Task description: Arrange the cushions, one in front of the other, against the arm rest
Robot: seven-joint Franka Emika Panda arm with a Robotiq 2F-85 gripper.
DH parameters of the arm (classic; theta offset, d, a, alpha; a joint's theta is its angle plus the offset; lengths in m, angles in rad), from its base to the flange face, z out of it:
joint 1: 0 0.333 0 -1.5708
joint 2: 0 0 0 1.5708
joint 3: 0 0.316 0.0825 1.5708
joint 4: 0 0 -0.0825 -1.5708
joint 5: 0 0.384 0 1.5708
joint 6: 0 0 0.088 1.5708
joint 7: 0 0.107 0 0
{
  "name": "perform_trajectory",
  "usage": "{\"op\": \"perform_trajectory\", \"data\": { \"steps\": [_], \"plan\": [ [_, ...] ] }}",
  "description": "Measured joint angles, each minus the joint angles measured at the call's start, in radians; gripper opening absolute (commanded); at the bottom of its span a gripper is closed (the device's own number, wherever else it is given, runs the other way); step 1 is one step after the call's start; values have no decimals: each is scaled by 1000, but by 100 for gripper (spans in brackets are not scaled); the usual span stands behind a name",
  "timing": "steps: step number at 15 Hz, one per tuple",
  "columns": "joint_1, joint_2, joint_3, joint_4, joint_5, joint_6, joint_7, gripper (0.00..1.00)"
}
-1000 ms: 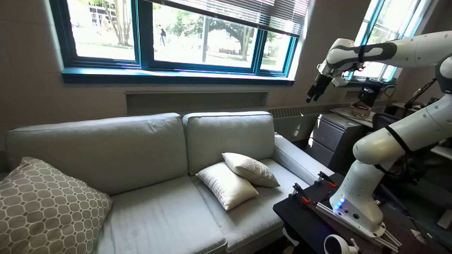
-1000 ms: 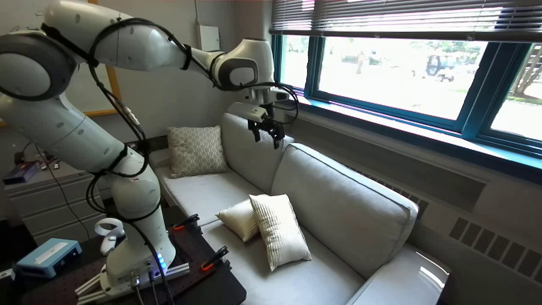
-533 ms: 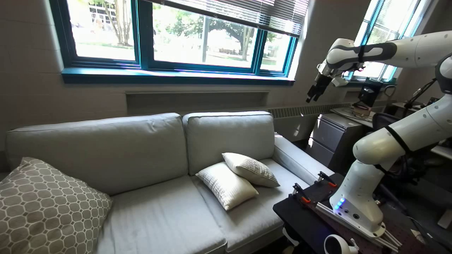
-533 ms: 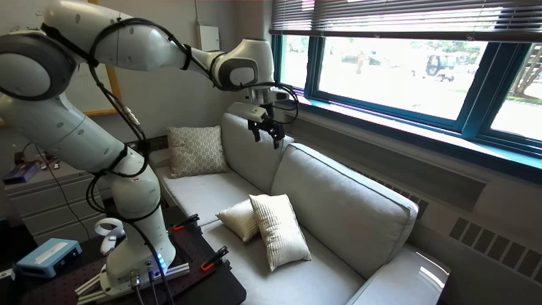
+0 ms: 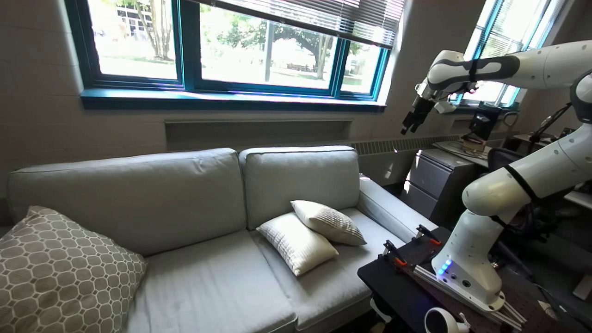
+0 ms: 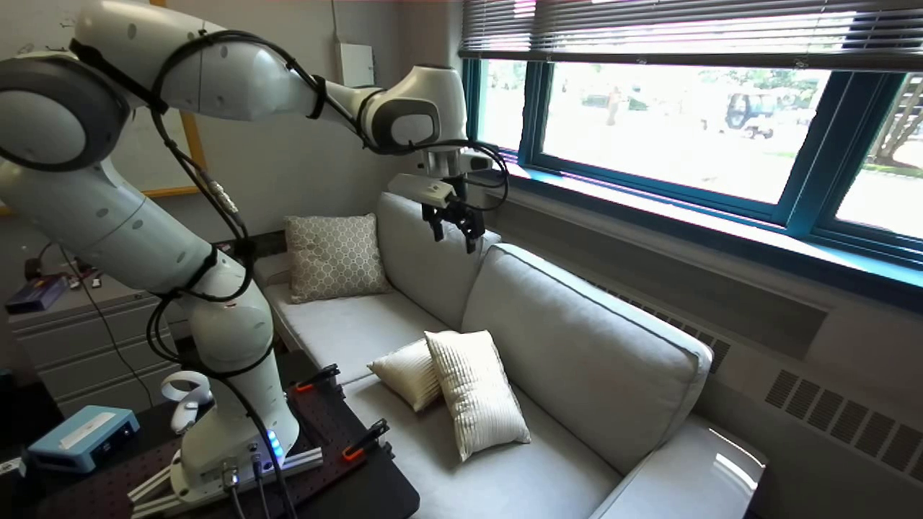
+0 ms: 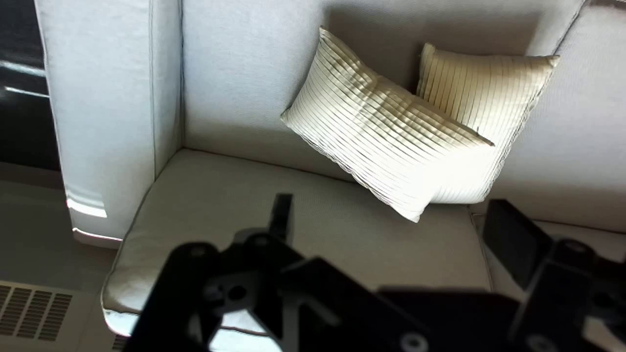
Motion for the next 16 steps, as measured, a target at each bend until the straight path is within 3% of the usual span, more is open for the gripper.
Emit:
{"op": "perform_trajectory", "data": {
  "steps": [10,13,16],
  "plan": [
    [0,11,0,-1,5,4,1,100],
    [3,69,3,0,29,67,4,100],
    [18,177,2,15,120,171,4,100]
  ]
}}
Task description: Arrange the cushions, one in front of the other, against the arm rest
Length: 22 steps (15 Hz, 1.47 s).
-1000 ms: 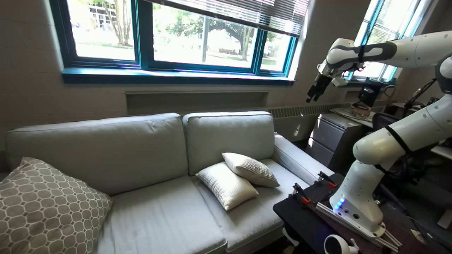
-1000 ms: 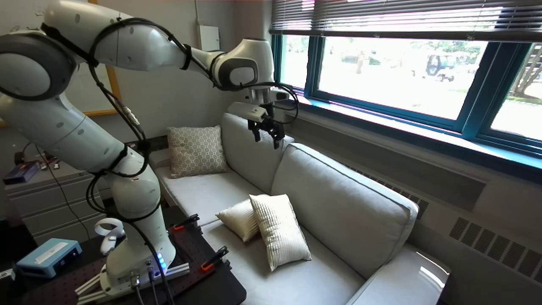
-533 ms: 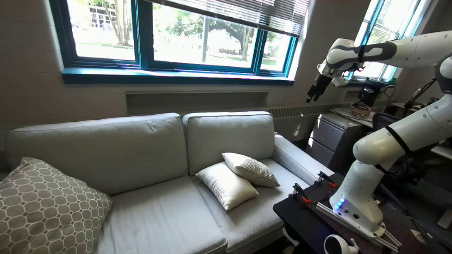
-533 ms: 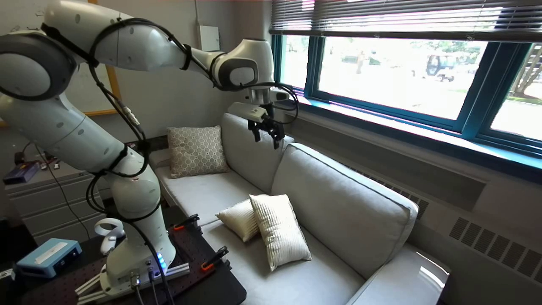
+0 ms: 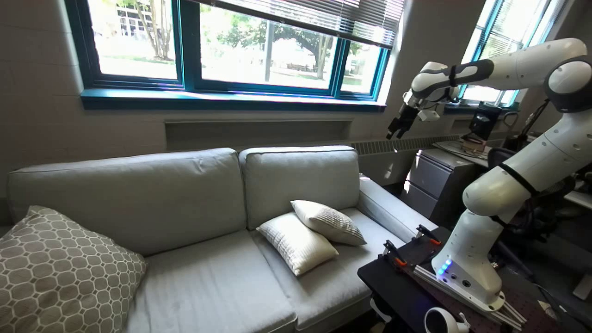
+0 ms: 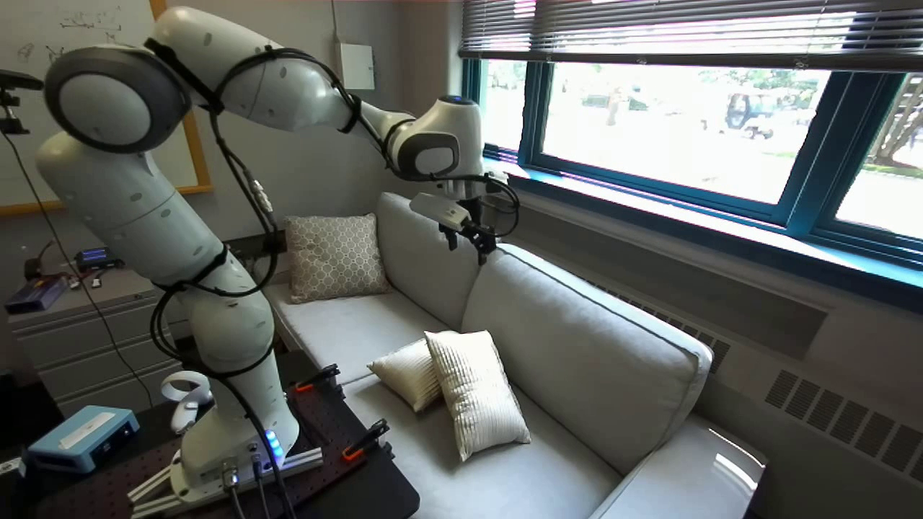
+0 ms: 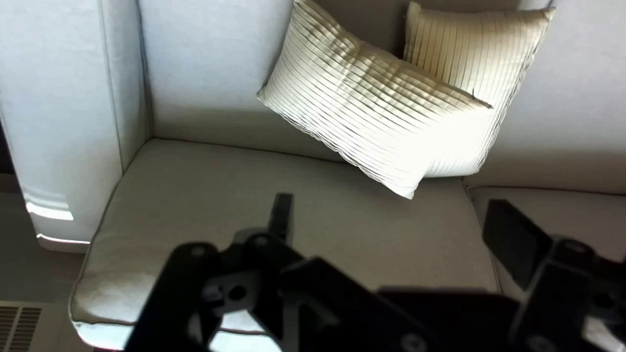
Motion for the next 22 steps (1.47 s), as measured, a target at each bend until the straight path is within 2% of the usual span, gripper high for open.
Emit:
{"op": "perform_trajectory", "data": {
  "steps": [3,5,8,12,14,19,22],
  "plan": [
    [36,160,-2,60,173,78,-22,100],
    [60,285,9,131,297,89,-54,100],
    [62,479,73,269,408,83,-71,100],
    [49,699,173,455,391,26,-44,100],
    [49,763,193,516,365,-1,-25,100],
    [32,779,201,546,359,-22,-24,100],
    [15,777,214,533,346,23,-11,100]
  ]
}}
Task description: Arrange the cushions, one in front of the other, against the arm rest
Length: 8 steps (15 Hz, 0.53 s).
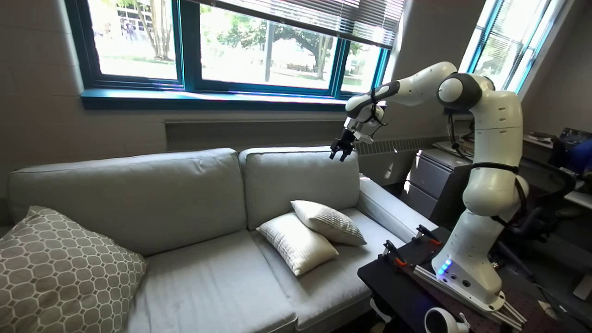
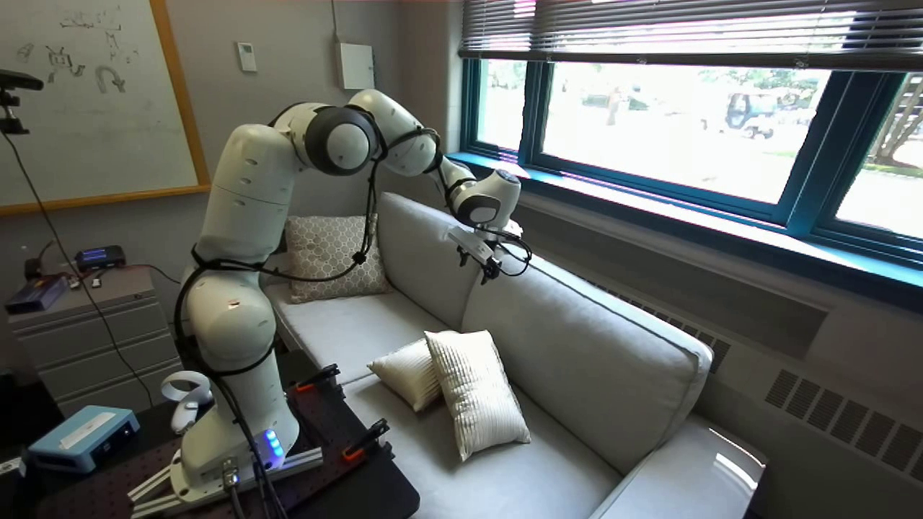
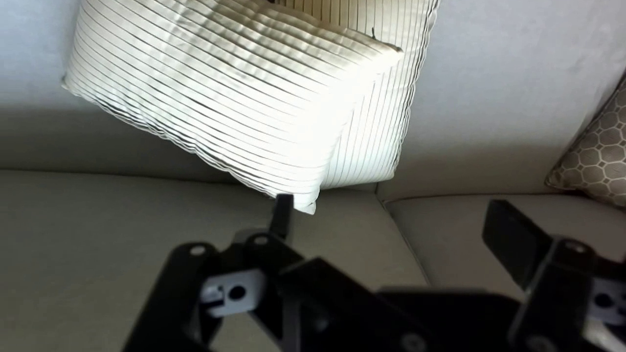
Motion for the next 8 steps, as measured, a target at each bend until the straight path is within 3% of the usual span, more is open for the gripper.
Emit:
{"op": "perform_trajectory", "data": {
  "steps": [4,8],
  "plan": [
    [-21,30,21,1,2,66,16,100],
    [-25,175,67,92,3,75,75,100]
  ]
}}
